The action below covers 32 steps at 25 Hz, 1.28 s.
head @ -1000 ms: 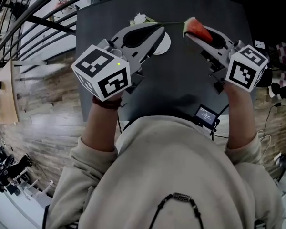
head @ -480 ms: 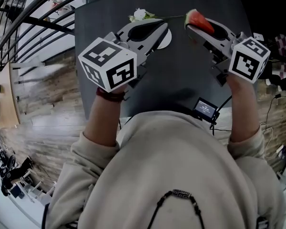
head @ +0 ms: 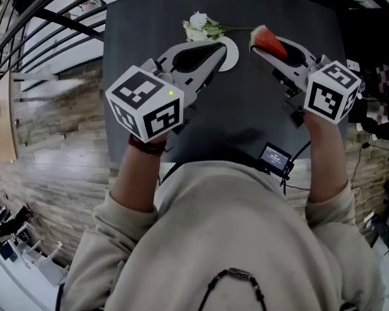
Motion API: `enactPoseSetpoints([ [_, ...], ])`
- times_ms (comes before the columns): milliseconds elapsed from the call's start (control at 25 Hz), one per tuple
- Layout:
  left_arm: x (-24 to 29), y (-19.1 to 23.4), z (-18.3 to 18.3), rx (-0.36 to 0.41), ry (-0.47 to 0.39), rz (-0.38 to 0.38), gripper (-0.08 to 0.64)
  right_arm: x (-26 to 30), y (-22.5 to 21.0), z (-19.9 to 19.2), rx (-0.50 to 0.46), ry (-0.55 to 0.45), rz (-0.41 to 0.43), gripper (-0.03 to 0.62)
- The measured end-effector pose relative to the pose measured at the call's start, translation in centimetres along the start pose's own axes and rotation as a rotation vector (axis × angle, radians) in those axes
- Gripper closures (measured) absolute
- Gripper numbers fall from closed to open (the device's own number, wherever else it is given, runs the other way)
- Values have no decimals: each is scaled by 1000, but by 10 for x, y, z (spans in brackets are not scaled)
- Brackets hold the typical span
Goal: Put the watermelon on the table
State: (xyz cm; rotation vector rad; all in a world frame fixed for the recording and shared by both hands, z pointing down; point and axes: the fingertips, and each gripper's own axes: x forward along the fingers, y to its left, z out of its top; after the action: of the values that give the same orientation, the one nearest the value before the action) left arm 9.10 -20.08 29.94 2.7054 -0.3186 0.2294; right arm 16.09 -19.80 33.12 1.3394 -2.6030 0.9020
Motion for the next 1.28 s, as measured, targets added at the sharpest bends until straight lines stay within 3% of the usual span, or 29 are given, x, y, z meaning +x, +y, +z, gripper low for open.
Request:
enactPoseSetpoints([
  [600, -30, 28, -18, -76, -36, 75, 554, 45, -20, -30, -7, 146, -1, 397],
  [1280, -52, 56, -18, -83, -43, 142, 554, 98, -67, -83, 12, 292, -9, 399],
])
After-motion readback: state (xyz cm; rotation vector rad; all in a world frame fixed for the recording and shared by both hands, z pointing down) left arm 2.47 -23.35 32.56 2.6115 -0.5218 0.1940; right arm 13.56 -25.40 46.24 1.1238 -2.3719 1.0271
